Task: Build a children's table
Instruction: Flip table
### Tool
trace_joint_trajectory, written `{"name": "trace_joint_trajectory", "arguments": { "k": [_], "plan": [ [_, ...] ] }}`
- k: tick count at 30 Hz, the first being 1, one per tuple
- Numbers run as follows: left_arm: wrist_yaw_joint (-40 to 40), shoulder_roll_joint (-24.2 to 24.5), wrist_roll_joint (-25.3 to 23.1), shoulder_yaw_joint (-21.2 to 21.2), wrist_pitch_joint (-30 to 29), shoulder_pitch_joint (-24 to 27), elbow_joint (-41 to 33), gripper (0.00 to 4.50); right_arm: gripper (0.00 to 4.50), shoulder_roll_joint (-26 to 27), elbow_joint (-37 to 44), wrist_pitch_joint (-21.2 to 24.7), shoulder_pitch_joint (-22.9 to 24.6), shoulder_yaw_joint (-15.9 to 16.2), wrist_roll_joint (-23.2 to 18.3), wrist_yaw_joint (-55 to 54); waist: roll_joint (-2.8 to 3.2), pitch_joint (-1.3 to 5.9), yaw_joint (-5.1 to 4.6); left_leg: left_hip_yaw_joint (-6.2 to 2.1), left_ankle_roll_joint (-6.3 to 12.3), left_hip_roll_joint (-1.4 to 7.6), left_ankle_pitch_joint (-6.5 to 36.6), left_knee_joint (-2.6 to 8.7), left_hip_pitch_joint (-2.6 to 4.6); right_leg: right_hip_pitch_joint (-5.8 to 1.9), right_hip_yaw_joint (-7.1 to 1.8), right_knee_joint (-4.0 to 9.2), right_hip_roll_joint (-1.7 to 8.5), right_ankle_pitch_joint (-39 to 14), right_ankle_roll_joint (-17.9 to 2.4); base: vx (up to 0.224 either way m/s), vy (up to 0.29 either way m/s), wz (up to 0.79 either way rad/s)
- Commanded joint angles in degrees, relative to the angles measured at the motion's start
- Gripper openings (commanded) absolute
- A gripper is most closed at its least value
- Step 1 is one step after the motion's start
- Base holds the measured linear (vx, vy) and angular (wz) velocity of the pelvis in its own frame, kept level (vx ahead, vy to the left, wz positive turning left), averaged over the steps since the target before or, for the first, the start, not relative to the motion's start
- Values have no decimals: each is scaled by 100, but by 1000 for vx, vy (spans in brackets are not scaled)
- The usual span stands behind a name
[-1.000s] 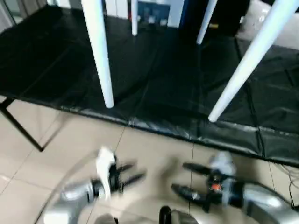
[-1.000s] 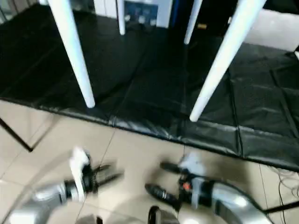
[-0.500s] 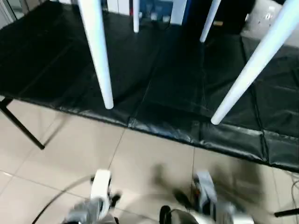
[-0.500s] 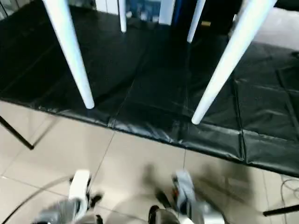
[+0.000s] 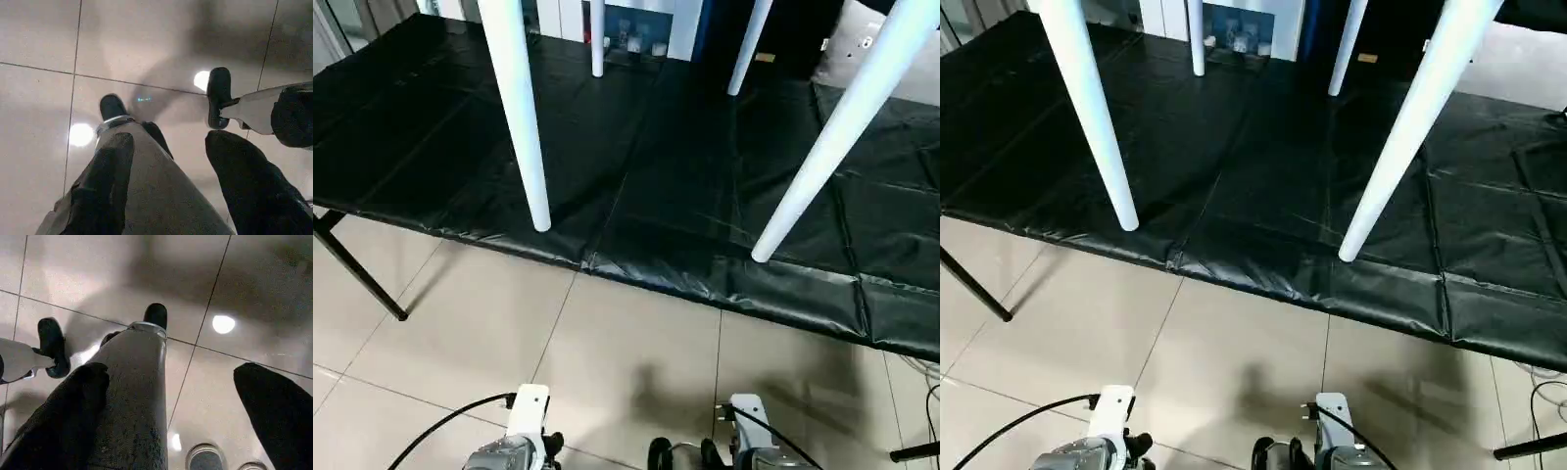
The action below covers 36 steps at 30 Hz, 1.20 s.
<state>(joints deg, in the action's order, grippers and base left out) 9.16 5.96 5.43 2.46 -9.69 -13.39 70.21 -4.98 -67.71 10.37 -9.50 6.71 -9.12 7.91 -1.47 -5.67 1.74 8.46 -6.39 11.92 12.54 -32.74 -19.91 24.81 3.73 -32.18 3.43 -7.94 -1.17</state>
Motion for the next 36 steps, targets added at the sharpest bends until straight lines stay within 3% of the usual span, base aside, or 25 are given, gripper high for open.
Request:
{"name": "trace_joint_trajectory", "arguments": {
  "k": [1,5,7,16,25,36],
  "plan": [
    [-18,-29,6,-8,-31,71,109,281,450,106,-290,133,182,121,56,29,73,225,-19,76,412,114,1275,425,-61,-334,-239,416,399,-2069,-1082,0,0,0],
    [-18,-29,6,-8,-31,71,109,281,450,106,-290,133,182,121,56,29,81,243,-18,92,467,118,1136,411,-59,-345,-243,373,393,-1671,-1254,0,0,0],
    [-18,-29,6,-8,-31,71,109,281,450,106,-290,133,182,121,56,29,77,238,-21,95,487,114,1151,412,-64,-348,-240,380,398,-1720,-1250,0,0,0],
    [-18,-29,6,-8,-31,71,109,281,450,106,-290,133,182,121,56,29,70,195,-26,77,384,114,1514,448,-54,-304,-245,464,409,-2438,-997,0,0,0],
    [-18,-29,6,-8,-31,71,109,281,450,106,-290,133,182,121,56,29,72,201,-30,80,390,120,1456,454,-64,-307,-248,443,403,-2236,-1056,0,0,0],
    [-18,-29,6,-8,-31,71,109,281,450,106,-290,133,182,121,56,29,73,178,-37,69,355,124,1619,476,-62,-284,-250,484,412,-2549,-953,0,0,0]
  ]
}}
